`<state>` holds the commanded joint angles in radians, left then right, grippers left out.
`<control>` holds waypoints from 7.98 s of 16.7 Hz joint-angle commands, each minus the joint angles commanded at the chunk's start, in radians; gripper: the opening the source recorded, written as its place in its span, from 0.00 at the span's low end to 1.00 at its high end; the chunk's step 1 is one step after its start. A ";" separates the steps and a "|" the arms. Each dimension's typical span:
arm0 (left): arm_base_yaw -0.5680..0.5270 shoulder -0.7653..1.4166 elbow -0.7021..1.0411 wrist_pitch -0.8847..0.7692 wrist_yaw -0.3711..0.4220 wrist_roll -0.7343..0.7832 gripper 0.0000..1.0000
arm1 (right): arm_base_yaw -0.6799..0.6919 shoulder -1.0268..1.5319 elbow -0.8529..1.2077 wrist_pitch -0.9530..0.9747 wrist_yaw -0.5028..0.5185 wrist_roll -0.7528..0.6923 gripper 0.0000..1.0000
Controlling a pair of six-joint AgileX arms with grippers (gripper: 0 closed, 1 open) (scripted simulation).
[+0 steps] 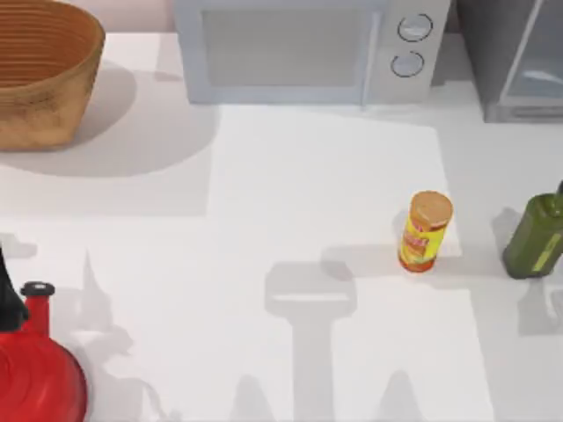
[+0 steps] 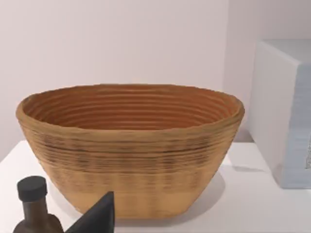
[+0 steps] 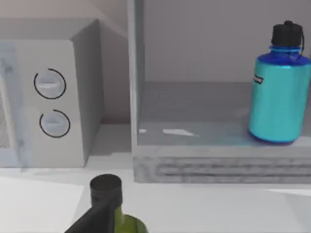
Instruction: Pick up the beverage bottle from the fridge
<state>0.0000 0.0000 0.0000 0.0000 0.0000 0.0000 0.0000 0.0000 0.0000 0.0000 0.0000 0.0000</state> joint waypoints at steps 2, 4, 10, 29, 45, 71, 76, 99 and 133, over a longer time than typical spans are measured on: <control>0.000 0.000 0.000 0.000 0.000 0.000 1.00 | 0.000 0.000 0.000 0.000 0.000 0.000 1.00; 0.000 0.000 0.000 0.000 0.000 0.000 1.00 | -0.010 0.031 0.005 0.031 -0.013 0.000 1.00; 0.000 0.000 0.000 0.000 0.000 0.000 1.00 | -0.119 0.374 0.050 0.367 -0.124 0.002 1.00; 0.000 0.000 0.000 0.000 0.000 0.000 1.00 | -0.532 1.788 0.183 1.612 -0.512 0.018 1.00; 0.000 0.000 0.000 0.000 0.000 0.000 1.00 | -0.393 2.061 0.697 1.396 -0.370 0.005 1.00; 0.000 0.000 0.000 0.000 0.000 0.000 1.00 | -0.291 2.285 1.158 1.133 -0.254 0.000 0.77; 0.000 0.000 0.000 0.000 0.000 0.000 1.00 | -0.291 2.285 1.158 1.133 -0.254 0.000 0.40; 0.000 0.000 0.000 0.000 0.000 0.000 1.00 | -0.294 2.144 1.179 0.974 -0.256 0.003 0.00; 0.000 0.000 0.000 0.000 0.000 0.000 1.00 | -0.212 1.078 0.427 0.665 -0.199 0.007 0.00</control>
<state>0.0000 0.0000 0.0000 0.0000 0.0000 0.0000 -0.2115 1.0777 0.4267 0.6653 -0.1987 0.0074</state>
